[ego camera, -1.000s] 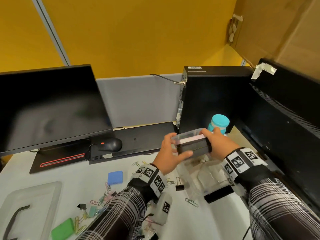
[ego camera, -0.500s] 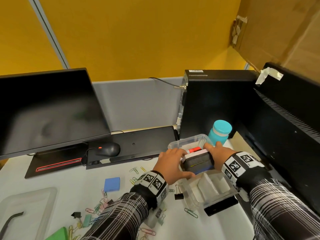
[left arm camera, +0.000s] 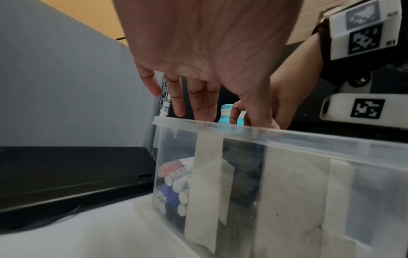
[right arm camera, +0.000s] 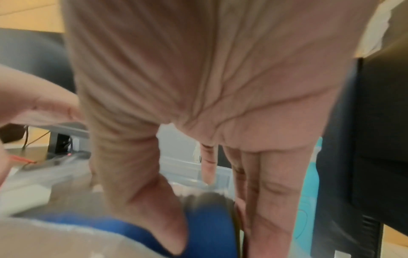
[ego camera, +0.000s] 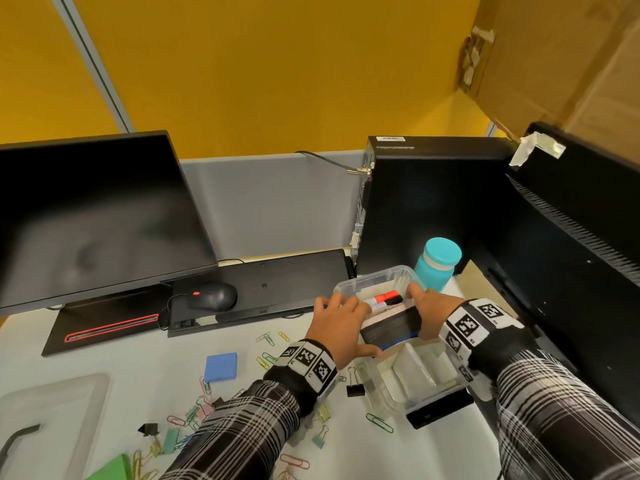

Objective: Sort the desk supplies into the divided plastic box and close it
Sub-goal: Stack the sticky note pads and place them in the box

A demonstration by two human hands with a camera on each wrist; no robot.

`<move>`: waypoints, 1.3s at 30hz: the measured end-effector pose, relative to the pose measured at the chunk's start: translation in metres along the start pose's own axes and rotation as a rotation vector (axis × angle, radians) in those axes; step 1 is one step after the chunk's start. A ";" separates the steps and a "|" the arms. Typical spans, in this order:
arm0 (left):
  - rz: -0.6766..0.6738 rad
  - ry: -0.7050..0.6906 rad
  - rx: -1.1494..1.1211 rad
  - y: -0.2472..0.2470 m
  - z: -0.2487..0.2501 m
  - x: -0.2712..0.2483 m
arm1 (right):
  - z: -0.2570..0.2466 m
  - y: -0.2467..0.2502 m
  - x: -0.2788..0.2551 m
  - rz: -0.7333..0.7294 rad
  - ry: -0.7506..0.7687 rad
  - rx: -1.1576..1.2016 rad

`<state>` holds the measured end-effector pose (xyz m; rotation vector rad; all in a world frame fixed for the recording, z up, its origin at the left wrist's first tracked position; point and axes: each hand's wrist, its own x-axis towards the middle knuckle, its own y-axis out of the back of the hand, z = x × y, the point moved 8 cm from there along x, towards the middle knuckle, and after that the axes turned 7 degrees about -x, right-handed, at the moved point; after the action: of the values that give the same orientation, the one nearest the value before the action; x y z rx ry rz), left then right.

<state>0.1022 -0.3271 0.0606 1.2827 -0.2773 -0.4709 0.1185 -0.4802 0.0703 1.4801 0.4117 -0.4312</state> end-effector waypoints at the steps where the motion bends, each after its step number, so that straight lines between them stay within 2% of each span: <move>1: -0.013 -0.013 0.045 -0.001 0.002 -0.001 | 0.001 0.000 -0.001 -0.014 -0.017 0.007; 6: -0.060 -0.111 0.060 -0.013 0.012 -0.012 | 0.004 0.005 -0.003 0.004 -0.075 -0.006; 10: -0.136 -0.170 0.101 -0.022 0.024 -0.020 | 0.008 -0.009 0.011 -0.042 -0.123 0.078; 14: -0.190 -0.162 0.131 -0.023 0.030 -0.014 | 0.013 -0.032 0.038 -0.088 -0.226 0.283; 17: -0.222 -0.152 0.139 -0.024 0.034 -0.008 | 0.015 -0.042 0.057 -0.036 -0.270 0.457; 20: -0.251 -0.131 0.118 -0.024 0.033 -0.004 | 0.029 -0.060 0.088 -0.024 -0.335 0.483; 23: -0.270 -0.129 0.172 -0.026 0.032 -0.003 | 0.027 -0.057 0.089 -0.006 -0.337 0.457; 27: -0.250 -0.119 0.171 -0.027 0.030 -0.001 | 0.016 -0.055 0.084 -0.034 -0.321 0.304; 30: -0.207 -0.116 0.164 -0.020 0.032 -0.002 | 0.000 -0.039 0.062 -0.046 -0.265 0.144; 33: -0.195 -0.113 0.039 -0.012 0.034 -0.010 | -0.012 -0.036 0.050 -0.083 -0.168 0.073; 36: -0.045 -0.141 -0.090 -0.002 0.018 -0.022 | 0.004 -0.042 0.067 0.010 -0.191 0.164; 38: 0.106 -0.122 -0.174 0.012 -0.010 -0.039 | 0.005 -0.050 0.078 -0.029 -0.147 0.127; 39: 0.146 -0.093 -0.212 0.018 -0.030 -0.052 | 0.004 -0.045 0.067 -0.033 -0.173 0.122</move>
<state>0.0734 -0.2731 0.0728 1.0282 -0.3862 -0.4243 0.1527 -0.4881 -0.0026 1.5408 0.2760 -0.6147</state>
